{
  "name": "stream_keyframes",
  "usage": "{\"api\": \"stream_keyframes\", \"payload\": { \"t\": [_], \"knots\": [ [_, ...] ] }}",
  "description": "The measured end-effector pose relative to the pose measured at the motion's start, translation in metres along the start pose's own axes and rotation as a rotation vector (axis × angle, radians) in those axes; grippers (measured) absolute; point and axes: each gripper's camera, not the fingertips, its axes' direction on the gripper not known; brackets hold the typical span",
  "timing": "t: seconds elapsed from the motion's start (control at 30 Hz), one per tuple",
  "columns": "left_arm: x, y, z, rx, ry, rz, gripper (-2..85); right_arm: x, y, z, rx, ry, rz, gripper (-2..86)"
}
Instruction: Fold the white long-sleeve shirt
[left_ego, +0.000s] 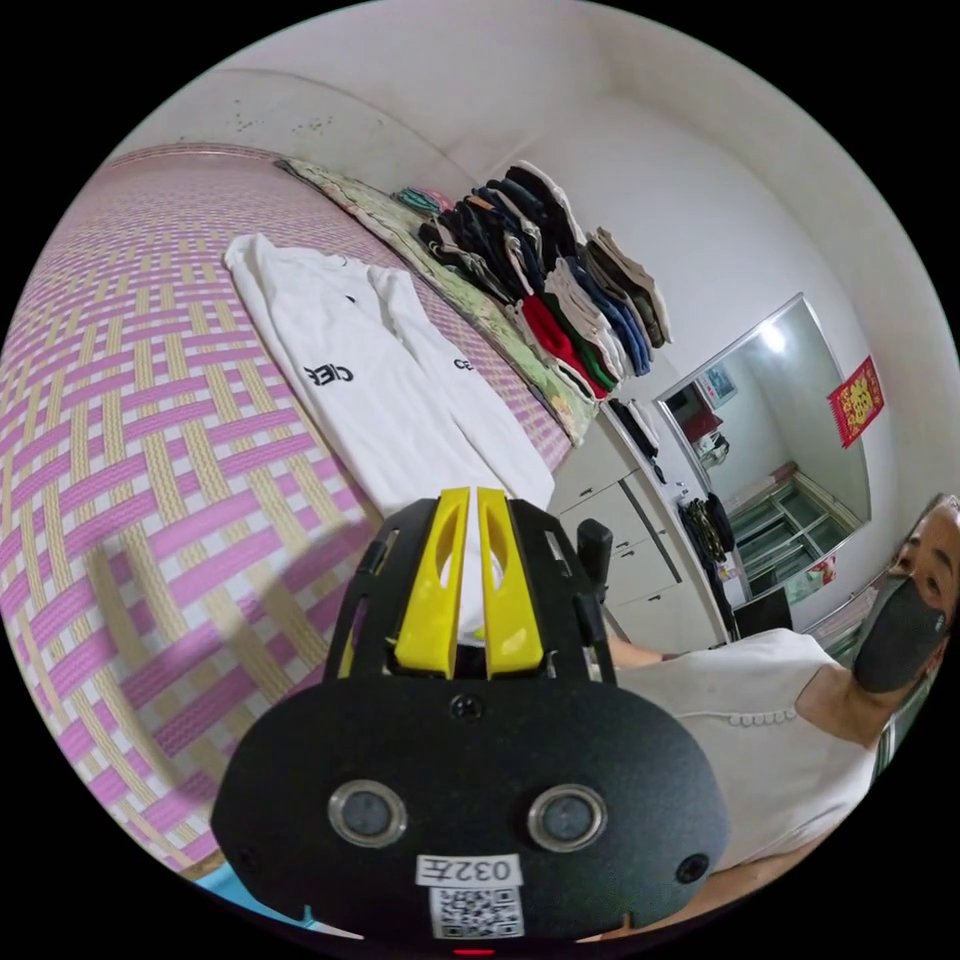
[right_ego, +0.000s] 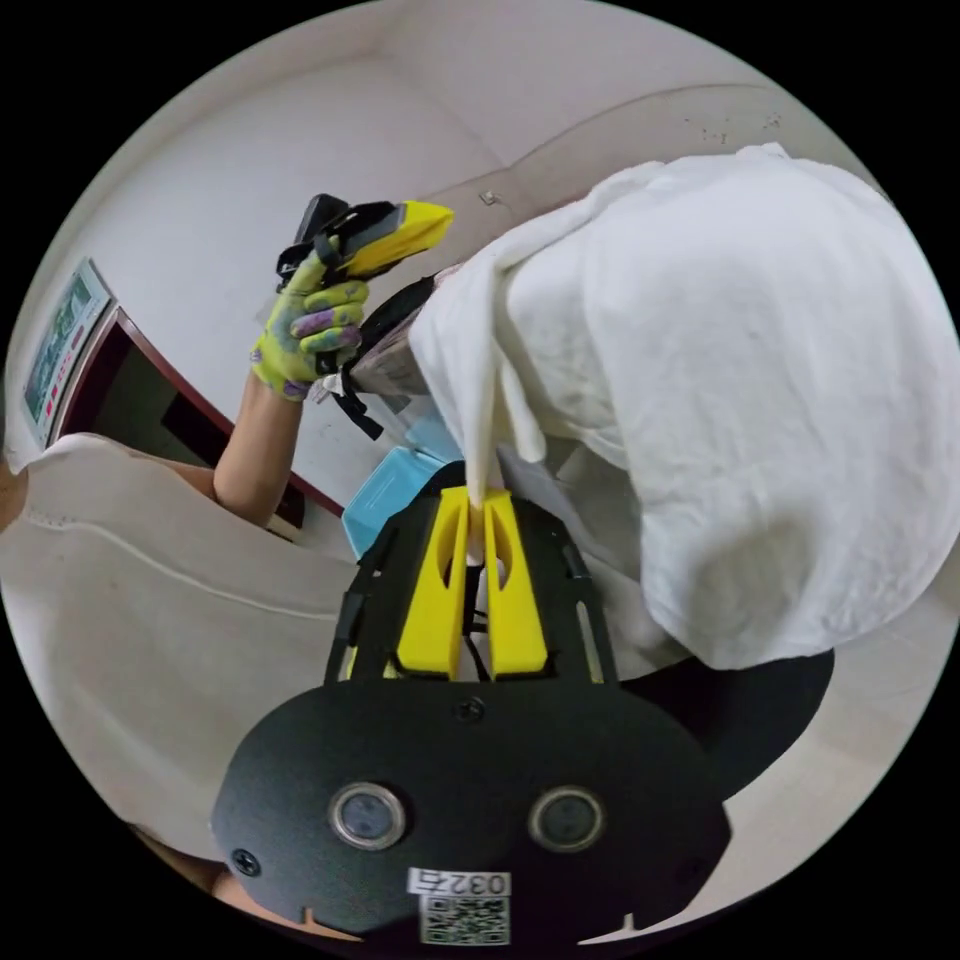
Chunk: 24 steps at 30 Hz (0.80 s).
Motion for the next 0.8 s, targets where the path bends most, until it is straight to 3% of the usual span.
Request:
{"api": "stream_keyframes", "payload": {
  "t": [0.17,0.27,0.33,0.4,0.47,0.63,0.7,0.73,0.8],
  "knots": [
    [-0.014,-0.002,0.002,0.017,-0.008,0.002,-1.7,-0.061,-0.005,-0.056,0.098,-0.038,-0.106,-0.4],
    [-0.023,-0.007,0.015,0.001,-0.012,0.004,-1.7,-0.088,-0.002,-0.084,0.15,0.139,-0.184,-0.8],
    [-0.032,-0.012,0.026,-0.015,-0.019,-0.004,-1.6,-0.071,0.003,-0.077,0.117,0.181,-0.152,-0.8],
    [-0.042,-0.016,0.038,-0.032,0.0,-0.016,-1.6,-0.034,0.007,-0.061,0.044,0.087,-0.039,-0.8],
    [-0.051,-0.022,0.052,-0.06,-0.023,-0.027,-1.6,-0.014,0.012,-0.054,0.083,-0.043,0.021,-0.7],
    [-0.062,-0.03,0.066,-0.092,-0.069,-0.013,-1.3,-0.031,0.01,-0.077,0.229,0.025,-0.033,0.3],
    [-0.073,-0.031,0.075,-0.125,-0.1,-0.025,-1.1,-0.006,0.009,-0.059,0.11,0.085,0.084,3.9],
    [-0.079,-0.03,0.075,-0.114,-0.07,-0.03,-1.0,0.021,0.011,-0.039,-0.043,0.111,0.218,6.1],
    [-0.084,-0.025,0.072,-0.097,-0.029,-0.03,-0.9,0.032,0.017,-0.031,-0.072,0.019,0.237,7.1]
  ]
}}
